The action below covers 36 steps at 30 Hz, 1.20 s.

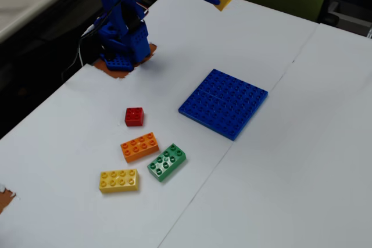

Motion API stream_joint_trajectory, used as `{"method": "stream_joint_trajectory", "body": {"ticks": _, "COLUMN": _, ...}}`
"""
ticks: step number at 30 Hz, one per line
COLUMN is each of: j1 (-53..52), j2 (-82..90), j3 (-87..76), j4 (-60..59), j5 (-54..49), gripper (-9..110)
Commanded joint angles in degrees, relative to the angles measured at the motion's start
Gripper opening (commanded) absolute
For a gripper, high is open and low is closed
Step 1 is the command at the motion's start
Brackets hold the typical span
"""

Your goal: Pick up the 2x2 yellow block and go up the 8x8 blue block.

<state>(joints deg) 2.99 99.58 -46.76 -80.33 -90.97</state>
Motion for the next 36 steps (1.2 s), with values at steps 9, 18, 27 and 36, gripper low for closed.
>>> {"method": "stream_joint_trajectory", "body": {"ticks": 9, "j1": 1.49, "j2": -11.60, "j3": 4.92, "j4": -17.49, "j5": -3.60, "gripper": 5}}
{"method": "stream_joint_trajectory", "body": {"ticks": 18, "j1": -3.34, "j2": -23.38, "j3": 10.20, "j4": -19.51, "j5": -3.16, "gripper": 5}}
{"method": "stream_joint_trajectory", "body": {"ticks": 27, "j1": -5.10, "j2": -30.59, "j3": 11.34, "j4": -19.86, "j5": -6.68, "gripper": 5}}
{"method": "stream_joint_trajectory", "body": {"ticks": 36, "j1": -6.15, "j2": -33.22, "j3": 11.34, "j4": -19.95, "j5": -9.23, "gripper": 5}}
